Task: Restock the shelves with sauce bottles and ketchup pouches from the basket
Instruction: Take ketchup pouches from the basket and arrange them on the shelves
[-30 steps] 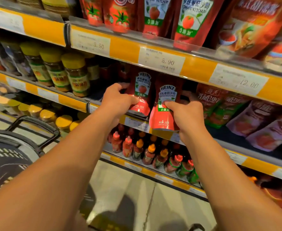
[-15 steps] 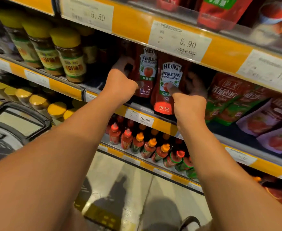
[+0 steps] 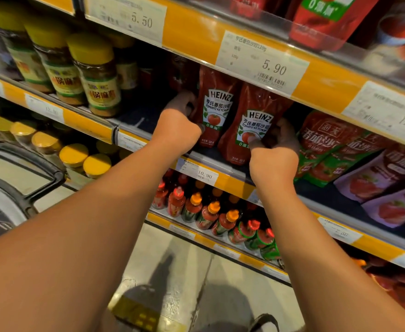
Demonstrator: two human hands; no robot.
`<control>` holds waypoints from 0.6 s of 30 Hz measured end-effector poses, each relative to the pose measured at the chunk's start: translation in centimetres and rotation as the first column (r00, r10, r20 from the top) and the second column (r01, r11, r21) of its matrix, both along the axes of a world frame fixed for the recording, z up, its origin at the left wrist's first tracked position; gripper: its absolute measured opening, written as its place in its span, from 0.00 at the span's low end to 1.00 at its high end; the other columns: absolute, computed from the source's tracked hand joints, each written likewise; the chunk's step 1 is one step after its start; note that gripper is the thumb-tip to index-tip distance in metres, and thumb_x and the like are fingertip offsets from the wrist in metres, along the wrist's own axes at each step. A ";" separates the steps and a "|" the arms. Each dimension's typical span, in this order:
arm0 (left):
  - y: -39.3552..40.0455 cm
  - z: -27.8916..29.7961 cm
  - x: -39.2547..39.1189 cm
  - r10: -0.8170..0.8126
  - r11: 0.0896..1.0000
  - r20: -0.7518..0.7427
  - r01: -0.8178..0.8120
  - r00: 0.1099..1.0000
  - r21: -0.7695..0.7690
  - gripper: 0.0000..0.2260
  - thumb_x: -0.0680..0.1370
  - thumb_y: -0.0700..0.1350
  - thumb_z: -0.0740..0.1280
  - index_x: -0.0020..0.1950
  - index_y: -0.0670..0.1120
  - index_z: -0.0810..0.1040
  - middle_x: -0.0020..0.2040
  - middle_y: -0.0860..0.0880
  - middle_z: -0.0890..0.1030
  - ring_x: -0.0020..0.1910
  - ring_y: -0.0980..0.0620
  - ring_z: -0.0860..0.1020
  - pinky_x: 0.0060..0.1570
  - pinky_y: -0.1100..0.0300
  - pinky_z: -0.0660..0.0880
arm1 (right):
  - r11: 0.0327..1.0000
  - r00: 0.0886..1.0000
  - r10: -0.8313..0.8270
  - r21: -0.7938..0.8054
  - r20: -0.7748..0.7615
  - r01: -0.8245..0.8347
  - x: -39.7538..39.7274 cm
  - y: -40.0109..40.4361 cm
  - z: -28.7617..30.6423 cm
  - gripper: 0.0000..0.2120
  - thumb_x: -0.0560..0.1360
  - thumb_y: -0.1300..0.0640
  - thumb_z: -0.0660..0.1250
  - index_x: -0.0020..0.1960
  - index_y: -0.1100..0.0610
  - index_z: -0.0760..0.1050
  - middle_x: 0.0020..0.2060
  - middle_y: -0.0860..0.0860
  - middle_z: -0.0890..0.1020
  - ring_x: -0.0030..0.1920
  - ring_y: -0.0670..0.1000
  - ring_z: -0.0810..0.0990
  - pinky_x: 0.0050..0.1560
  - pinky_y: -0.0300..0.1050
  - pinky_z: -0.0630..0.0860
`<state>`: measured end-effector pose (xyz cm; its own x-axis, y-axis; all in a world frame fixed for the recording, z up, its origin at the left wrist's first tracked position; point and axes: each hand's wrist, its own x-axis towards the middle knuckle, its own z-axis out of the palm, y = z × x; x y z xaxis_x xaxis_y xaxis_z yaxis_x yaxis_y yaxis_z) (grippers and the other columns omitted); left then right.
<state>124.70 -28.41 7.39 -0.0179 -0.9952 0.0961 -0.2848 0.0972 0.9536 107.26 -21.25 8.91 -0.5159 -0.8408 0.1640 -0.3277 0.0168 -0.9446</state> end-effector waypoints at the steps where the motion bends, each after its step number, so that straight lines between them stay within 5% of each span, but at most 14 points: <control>1: -0.1 0.1 0.1 0.013 1.000 0.027 -0.013 1.000 -0.001 0.18 0.72 0.36 0.77 0.52 0.53 0.75 0.56 0.46 0.83 0.52 0.49 0.83 0.48 0.56 0.82 | 1.000 0.998 0.006 0.030 -0.063 -0.004 -0.1 0.2 0.1 0.28 0.77 0.62 0.74 0.75 0.54 0.71 0.65 0.51 0.81 0.65 0.52 0.80 0.66 0.51 0.78; 4: -0.1 0.9 0.6 0.054 0.998 0.114 -0.050 0.992 -0.036 0.13 0.72 0.41 0.79 0.43 0.52 0.76 0.45 0.52 0.83 0.43 0.52 0.81 0.40 0.63 0.76 | 0.994 0.960 0.013 0.105 -0.279 0.017 -0.5 1.0 0.5 0.23 0.79 0.60 0.72 0.73 0.52 0.73 0.64 0.52 0.81 0.63 0.55 0.80 0.63 0.53 0.79; 10: -0.4 1.5 1.3 0.110 0.993 0.192 -0.100 0.975 -0.061 0.10 0.74 0.44 0.79 0.52 0.47 0.82 0.48 0.49 0.83 0.48 0.49 0.81 0.46 0.61 0.76 | 0.967 0.835 0.063 0.239 -0.546 0.083 -0.9 2.1 1.8 0.14 0.80 0.45 0.69 0.55 0.56 0.76 0.39 0.54 0.80 0.39 0.59 0.78 0.34 0.44 0.67; 12: -0.4 1.2 1.0 0.084 0.996 0.158 -0.079 0.984 -0.038 0.12 0.74 0.42 0.78 0.56 0.46 0.83 0.50 0.48 0.82 0.47 0.48 0.82 0.48 0.59 0.79 | 0.978 0.883 0.047 0.202 -0.467 0.055 -0.8 1.8 1.4 0.11 0.80 0.49 0.71 0.52 0.56 0.76 0.40 0.53 0.82 0.37 0.58 0.82 0.33 0.44 0.71; 15: -0.7 0.4 0.5 0.061 0.998 0.090 -0.059 0.994 -0.030 0.11 0.73 0.39 0.78 0.53 0.46 0.82 0.48 0.47 0.83 0.43 0.47 0.82 0.45 0.50 0.84 | 0.993 0.998 0.025 0.117 -0.055 -0.019 0.1 1.7 1.1 0.17 0.79 0.65 0.70 0.66 0.58 0.74 0.57 0.55 0.83 0.37 0.54 0.88 0.34 0.46 0.82; 18: -1.0 0.4 -0.1 0.077 0.996 0.100 -0.072 0.992 -0.053 0.10 0.74 0.41 0.77 0.52 0.46 0.82 0.43 0.51 0.80 0.38 0.54 0.78 0.36 0.70 0.76 | 0.999 0.989 0.032 0.002 0.141 -0.032 0.8 1.3 0.1 0.22 0.74 0.65 0.73 0.66 0.52 0.74 0.58 0.51 0.82 0.47 0.60 0.88 0.49 0.57 0.86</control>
